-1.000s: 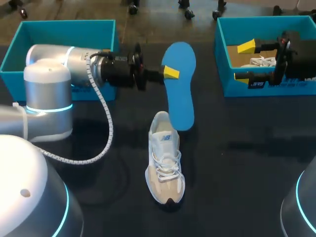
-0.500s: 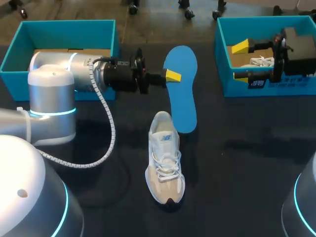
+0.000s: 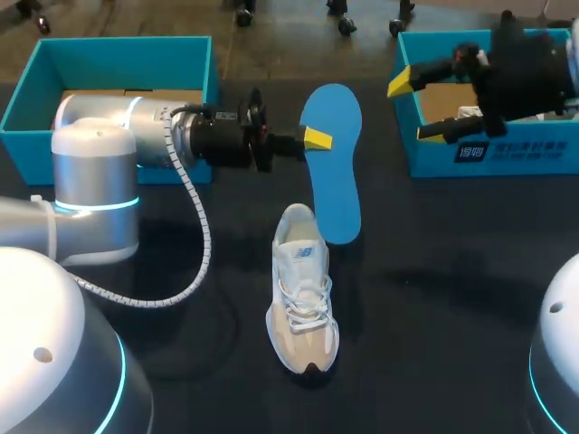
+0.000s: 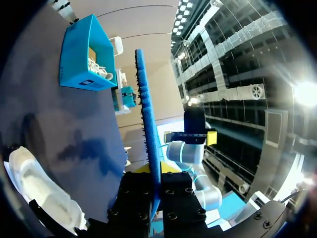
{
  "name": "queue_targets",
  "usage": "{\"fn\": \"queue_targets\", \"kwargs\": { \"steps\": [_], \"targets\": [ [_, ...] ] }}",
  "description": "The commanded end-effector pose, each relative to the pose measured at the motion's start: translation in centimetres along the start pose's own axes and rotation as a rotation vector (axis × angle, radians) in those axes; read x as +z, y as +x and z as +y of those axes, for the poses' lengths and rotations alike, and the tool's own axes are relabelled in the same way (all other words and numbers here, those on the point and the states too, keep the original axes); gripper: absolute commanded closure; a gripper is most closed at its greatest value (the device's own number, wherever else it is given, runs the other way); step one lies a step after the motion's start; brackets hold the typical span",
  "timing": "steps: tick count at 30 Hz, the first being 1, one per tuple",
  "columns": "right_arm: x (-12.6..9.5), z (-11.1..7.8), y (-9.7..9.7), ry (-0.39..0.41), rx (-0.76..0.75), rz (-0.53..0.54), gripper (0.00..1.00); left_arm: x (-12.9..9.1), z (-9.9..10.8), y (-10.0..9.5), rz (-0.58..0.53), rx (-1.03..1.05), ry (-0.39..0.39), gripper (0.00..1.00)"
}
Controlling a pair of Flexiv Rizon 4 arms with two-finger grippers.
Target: Take the shoe out of the shoebox, open the shoe tongue, remove and reinsert the insole, then place the shoe into the shoebox
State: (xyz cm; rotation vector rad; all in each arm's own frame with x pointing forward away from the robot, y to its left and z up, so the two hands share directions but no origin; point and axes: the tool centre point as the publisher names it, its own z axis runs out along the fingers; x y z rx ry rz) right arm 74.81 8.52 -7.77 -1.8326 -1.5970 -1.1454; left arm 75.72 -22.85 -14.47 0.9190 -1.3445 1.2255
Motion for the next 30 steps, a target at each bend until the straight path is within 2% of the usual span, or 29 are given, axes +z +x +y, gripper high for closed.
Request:
{"fn": "queue_targets", "kwargs": {
  "steps": [1, 12, 13, 15, 18, 24, 27, 30],
  "targets": [
    [0.4, -0.3, 0.6, -0.027, 0.034, -0.287, 0.00, 0.0, 0.0, 0.0, 0.000, 0.000, 0.000, 1.00],
    [0.4, -0.3, 0.6, -0.027, 0.034, -0.287, 0.00, 0.0, 0.0, 0.0, 0.000, 0.000, 0.000, 1.00],
    [1.4, 0.0, 0.6, -0.008, -0.002, -0.355, 0.00, 0.0, 0.0, 0.0, 0.000, 0.000, 0.000, 1.00],
    [2.2, 0.3, 0.8, -0.033, -0.056, -0.453, 0.00, 0.0, 0.0, 0.0, 0.000, 0.000, 0.000, 1.00],
    [2.9, 0.5, 1.2, -0.050, -0.111, -0.496, 0.00, 0.0, 0.0, 0.0, 0.000, 0.000, 0.000, 1.00],
    [3.8, 0.8, 2.2, -0.049, -0.116, -0.595, 0.00, 0.0, 0.0, 0.0, 0.000, 0.000, 0.000, 1.00],
    [4.4, 0.6, 3.6, -0.041, -0.111, -0.675, 0.00, 0.0, 0.0, 0.0, 0.000, 0.000, 0.000, 1.00],
    [4.8, 0.3, 5.2, -0.049, -0.118, -0.711, 0.00, 0.0, 0.0, 0.0, 0.000, 0.000, 0.000, 1.00]
  ]
}}
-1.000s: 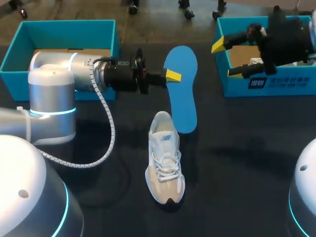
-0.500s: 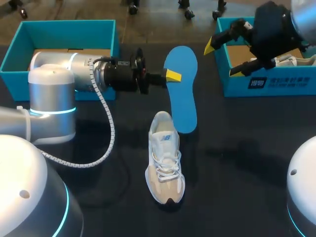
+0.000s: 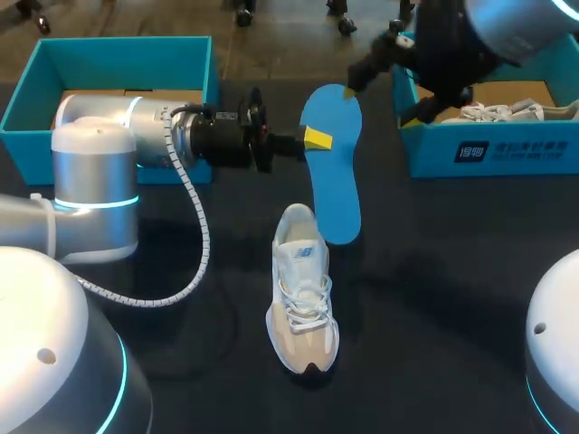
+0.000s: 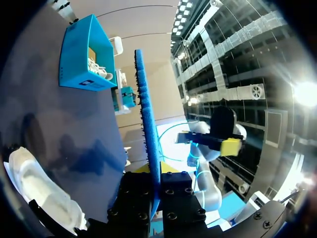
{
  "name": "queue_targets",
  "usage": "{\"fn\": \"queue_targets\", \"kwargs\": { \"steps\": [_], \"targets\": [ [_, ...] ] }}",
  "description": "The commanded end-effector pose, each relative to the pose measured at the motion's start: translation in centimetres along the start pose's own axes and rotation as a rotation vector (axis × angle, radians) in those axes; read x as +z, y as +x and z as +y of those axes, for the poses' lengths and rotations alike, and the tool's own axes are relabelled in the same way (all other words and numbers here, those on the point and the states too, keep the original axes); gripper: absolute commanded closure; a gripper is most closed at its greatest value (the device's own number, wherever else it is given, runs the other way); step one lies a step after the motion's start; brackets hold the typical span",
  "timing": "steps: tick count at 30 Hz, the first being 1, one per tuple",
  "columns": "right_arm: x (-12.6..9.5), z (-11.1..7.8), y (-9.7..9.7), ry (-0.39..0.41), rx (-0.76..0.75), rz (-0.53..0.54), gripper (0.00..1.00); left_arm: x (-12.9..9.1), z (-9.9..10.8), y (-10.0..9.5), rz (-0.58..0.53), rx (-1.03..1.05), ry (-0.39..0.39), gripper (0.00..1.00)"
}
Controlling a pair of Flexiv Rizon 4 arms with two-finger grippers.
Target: Take the shoe out of the shoebox, open the shoe tongue, remove and reinsert the insole, then place the shoe into the shoebox
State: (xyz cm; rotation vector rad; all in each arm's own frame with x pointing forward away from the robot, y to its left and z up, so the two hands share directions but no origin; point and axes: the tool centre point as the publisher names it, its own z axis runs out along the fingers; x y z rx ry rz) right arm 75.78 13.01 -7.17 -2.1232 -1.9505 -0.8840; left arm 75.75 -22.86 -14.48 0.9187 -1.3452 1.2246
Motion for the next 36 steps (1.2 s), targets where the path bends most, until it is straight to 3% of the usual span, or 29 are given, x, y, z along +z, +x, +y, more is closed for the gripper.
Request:
{"fn": "queue_targets", "kwargs": {
  "steps": [1, 6, 15, 20, 28, 36],
  "targets": [
    [0.4, 0.5, 2.8, 0.006, 0.001, -0.310, 0.00, 0.0, 0.0, 0.0, 0.000, 0.001, 0.000, 1.00],
    [0.5, 0.4, 4.3, 0.023, -0.016, -0.382, 0.00, 0.0, 0.0, 0.0, 0.000, 0.001, 0.000, 1.00],
    [0.8, -0.6, 5.3, 0.095, -0.014, -0.446, 0.00, 0.0, 0.0, 0.0, 0.000, 0.001, 0.000, 1.00],
    [0.2, -1.9, 5.6, 0.108, -0.025, -0.546, 0.00, 0.0, 0.0, 0.0, 0.000, 0.001, 0.000, 1.00],
    [-0.2, -2.8, 5.2, 0.077, -0.047, -0.538, 0.00, 0.0, 0.0, 0.0, 0.000, 0.001, 0.000, 1.00],
    [-0.3, -2.8, 5.3, 0.104, -0.062, -0.584, 0.00, 0.0, 0.0, 0.0, 0.000, 0.001, 0.000, 1.00]
  ]
}}
